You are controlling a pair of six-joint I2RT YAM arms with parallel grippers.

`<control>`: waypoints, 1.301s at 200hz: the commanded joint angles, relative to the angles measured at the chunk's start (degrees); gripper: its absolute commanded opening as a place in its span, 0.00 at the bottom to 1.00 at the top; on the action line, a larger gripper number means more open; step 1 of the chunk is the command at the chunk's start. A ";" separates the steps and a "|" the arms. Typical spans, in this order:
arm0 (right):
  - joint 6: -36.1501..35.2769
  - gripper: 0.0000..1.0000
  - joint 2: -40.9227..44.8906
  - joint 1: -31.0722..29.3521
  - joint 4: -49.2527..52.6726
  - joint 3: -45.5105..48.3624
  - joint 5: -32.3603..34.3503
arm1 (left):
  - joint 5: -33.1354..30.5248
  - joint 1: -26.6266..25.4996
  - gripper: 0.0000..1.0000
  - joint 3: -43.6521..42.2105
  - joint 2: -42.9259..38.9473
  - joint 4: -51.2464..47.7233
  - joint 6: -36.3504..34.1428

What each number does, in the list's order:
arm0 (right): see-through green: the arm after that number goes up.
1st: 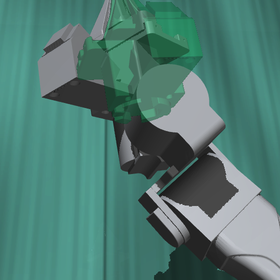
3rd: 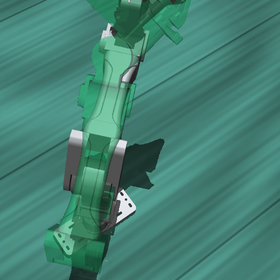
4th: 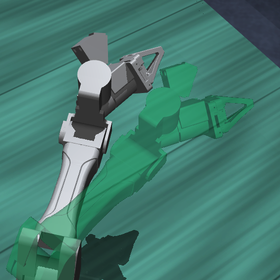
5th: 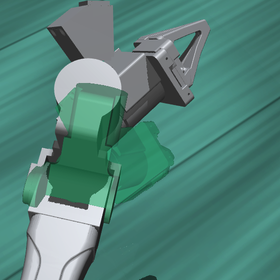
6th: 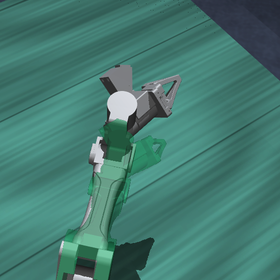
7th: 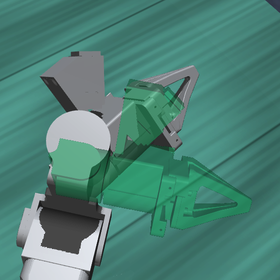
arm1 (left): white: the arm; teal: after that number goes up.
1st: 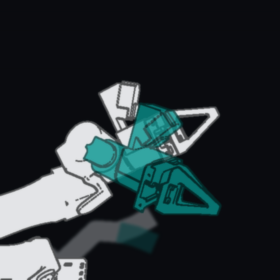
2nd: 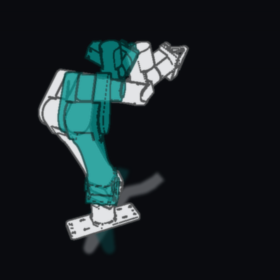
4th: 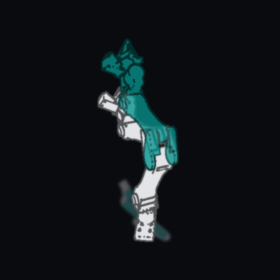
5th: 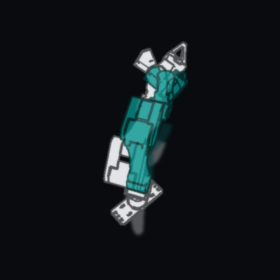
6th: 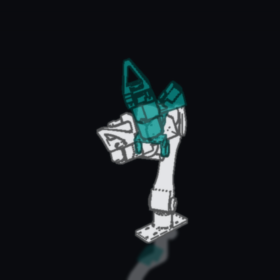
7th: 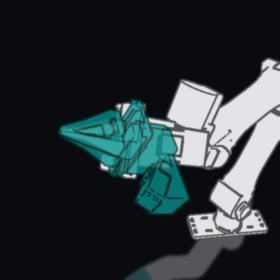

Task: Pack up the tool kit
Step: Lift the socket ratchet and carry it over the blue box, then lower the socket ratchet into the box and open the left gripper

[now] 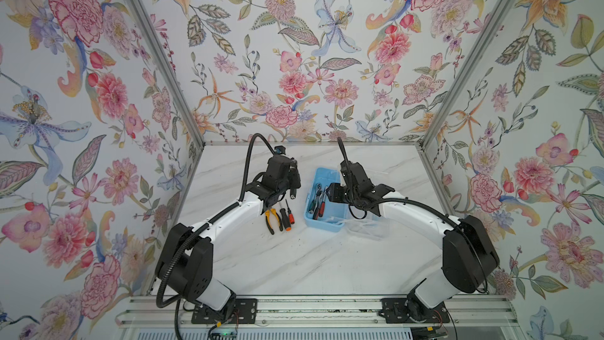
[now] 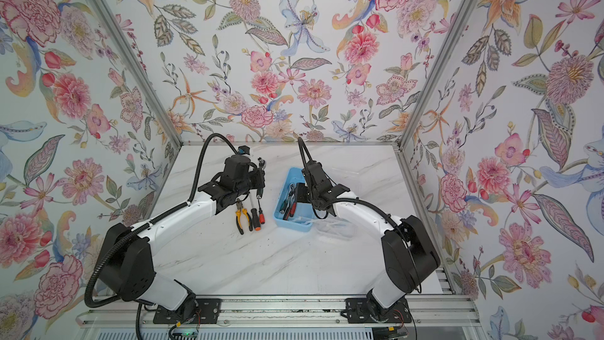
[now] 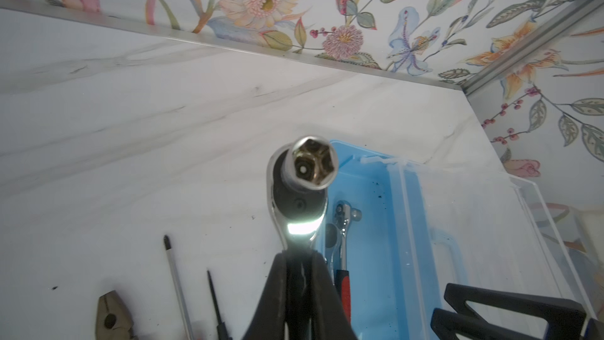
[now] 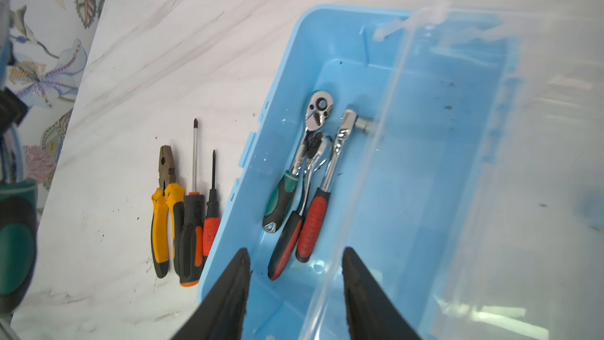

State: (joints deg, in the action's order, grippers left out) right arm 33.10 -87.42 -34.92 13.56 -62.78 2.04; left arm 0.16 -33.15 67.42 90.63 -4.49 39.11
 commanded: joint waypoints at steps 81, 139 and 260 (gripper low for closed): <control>1.92 0.47 17.19 3.18 2.18 8.21 10.18 | 6.96 -4.93 0.00 12.25 20.45 -0.39 -4.67; 2.65 0.47 16.56 3.17 1.47 9.30 8.99 | 5.51 -4.97 0.21 18.58 27.40 -6.57 -6.62; -2.28 0.47 12.47 2.70 4.51 4.37 3.16 | -0.14 -2.92 0.32 13.96 18.65 -5.73 -6.11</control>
State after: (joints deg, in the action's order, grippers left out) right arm 33.78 -72.88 -31.94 15.25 -54.63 7.84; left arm 3.07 -37.47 84.03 115.39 -9.78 33.61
